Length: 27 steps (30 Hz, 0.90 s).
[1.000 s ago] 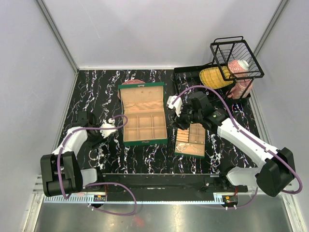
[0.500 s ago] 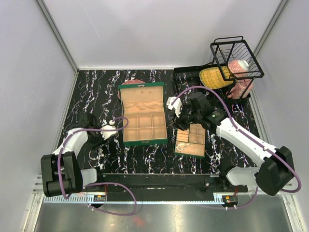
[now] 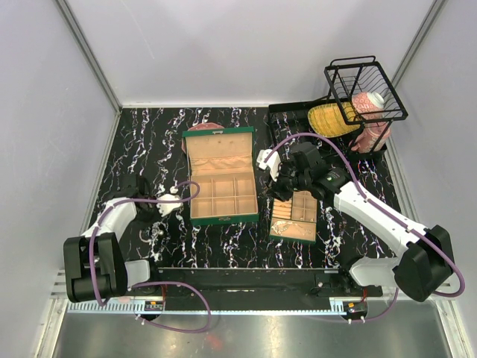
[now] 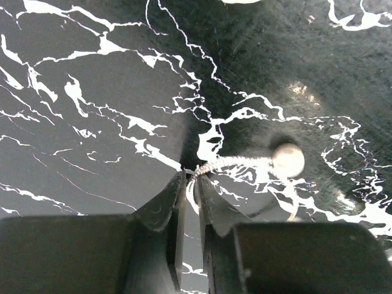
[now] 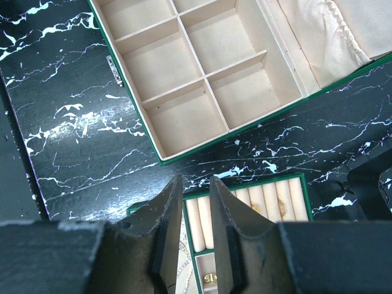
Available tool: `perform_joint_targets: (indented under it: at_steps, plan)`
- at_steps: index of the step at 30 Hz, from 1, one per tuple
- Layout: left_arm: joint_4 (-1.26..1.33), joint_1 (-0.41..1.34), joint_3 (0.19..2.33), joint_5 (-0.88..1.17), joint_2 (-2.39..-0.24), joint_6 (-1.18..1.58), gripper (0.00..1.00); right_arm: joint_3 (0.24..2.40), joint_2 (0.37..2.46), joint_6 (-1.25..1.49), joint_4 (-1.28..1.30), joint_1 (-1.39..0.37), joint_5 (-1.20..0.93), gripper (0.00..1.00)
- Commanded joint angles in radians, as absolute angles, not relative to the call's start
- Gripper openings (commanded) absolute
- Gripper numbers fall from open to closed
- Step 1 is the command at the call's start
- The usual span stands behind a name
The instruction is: Organize the mixed jewelry
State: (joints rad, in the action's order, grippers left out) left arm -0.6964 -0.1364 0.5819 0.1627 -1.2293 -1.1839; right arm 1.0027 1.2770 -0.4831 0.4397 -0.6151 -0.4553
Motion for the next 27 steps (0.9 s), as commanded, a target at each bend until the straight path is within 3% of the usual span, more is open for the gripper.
perform_joint_targets:
  at_steps: [1, 7, 27]
  plan:
    - [-0.676, -0.135, 0.549, 0.233, -1.292, -1.183, 0.12, 1.005, 1.275, -0.497, 0.433, -0.624, -0.433, 0.30]
    - [-0.687, -0.135, 0.604, 0.273, -1.269, -1.114, 0.00, 1.003, 1.267, -0.503, 0.434, -0.623, -0.408, 0.30]
    - [-0.948, -0.135, 0.966, 0.486, -1.127, -1.026, 0.00, 1.008, 1.216, -0.495, 0.449, -0.624, -0.313, 0.22]
